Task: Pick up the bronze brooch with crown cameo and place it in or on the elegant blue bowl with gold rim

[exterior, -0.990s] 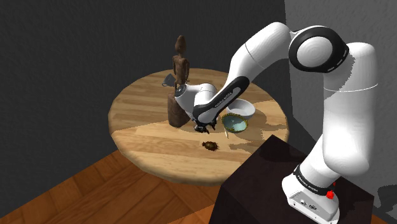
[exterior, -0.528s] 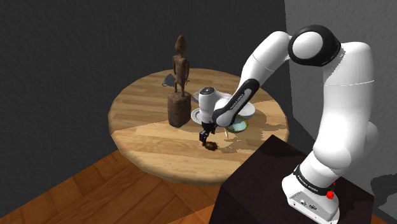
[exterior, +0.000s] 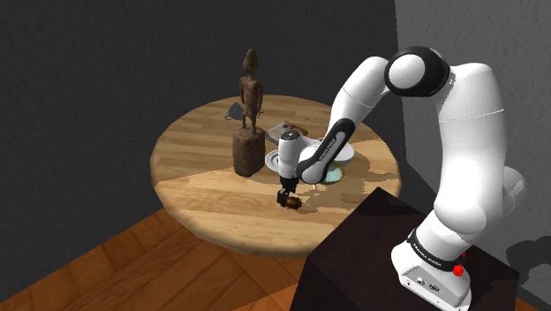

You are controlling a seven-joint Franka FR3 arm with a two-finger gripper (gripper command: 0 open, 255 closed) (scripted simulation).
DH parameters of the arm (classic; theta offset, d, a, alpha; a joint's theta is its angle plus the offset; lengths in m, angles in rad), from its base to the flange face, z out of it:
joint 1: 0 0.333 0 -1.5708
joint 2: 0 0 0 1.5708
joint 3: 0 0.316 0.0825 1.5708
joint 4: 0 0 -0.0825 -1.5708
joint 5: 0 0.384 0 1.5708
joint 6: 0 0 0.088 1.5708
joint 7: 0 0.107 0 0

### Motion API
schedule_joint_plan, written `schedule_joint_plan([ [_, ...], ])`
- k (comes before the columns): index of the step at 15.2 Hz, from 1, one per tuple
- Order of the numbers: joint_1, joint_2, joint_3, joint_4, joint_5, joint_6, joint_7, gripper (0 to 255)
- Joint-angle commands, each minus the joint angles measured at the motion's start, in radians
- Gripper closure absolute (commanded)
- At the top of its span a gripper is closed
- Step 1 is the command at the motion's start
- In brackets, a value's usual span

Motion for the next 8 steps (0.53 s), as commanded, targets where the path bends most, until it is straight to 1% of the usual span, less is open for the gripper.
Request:
schedule_joint_plan([
  [1, 0.006, 0.011, -0.008, 0.002, -0.008, 0.009, 0.005, 0],
  [7, 0.005, 0.010, -0.008, 0.002, -0.008, 0.009, 0.005, 0],
  [8, 0.005, 0.010, -0.008, 0.002, -0.008, 0.009, 0.005, 255],
])
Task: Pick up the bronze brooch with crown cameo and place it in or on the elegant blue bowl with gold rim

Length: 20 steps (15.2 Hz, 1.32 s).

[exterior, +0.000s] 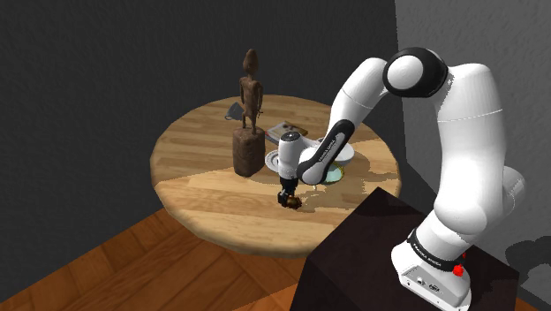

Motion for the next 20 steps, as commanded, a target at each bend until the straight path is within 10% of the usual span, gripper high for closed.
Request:
schedule_joint_plan([
  [1, 0.000, 0.002, -0.001, 0.000, 0.000, 0.000, 0.000, 255],
  [20, -0.080, -0.147, 0.101, -0.060, 0.101, -0.090, -0.077, 255],
])
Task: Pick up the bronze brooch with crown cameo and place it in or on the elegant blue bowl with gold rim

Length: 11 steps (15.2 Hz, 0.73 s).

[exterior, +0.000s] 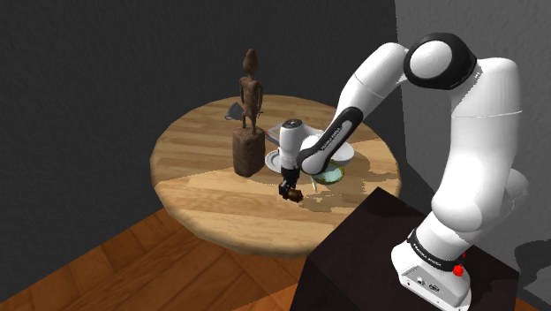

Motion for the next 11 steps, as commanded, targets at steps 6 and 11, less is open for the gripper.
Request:
schedule_joint_plan([
  [6, -0.051, -0.095, 0.065, -0.028, 0.079, -0.062, -0.059, 255],
  [11, -0.083, -0.162, 0.109, -0.039, 0.141, -0.108, -0.104, 255],
])
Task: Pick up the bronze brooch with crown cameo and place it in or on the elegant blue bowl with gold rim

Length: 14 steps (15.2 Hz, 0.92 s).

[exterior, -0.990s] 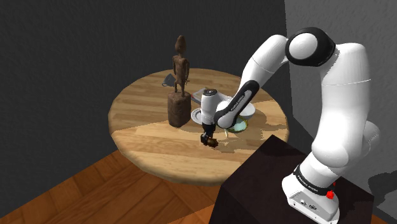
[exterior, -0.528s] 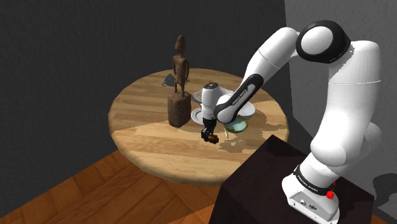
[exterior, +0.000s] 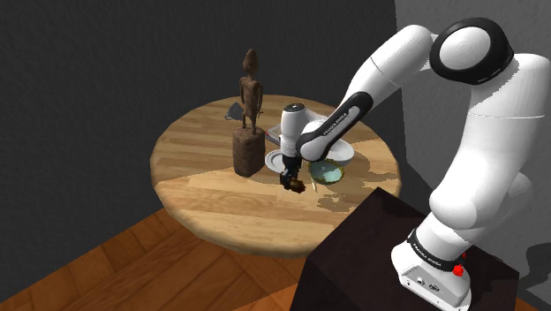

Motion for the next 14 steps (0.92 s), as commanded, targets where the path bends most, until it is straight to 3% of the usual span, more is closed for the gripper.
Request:
schedule_joint_plan([
  [1, -0.012, -0.027, 0.016, -0.007, 0.024, -0.016, -0.017, 255],
  [11, -0.056, -0.147, 0.078, -0.010, 0.143, -0.110, -0.103, 255],
  [14, -0.112, -0.173, 0.056, -0.037, 0.159, -0.097, -0.190, 255],
])
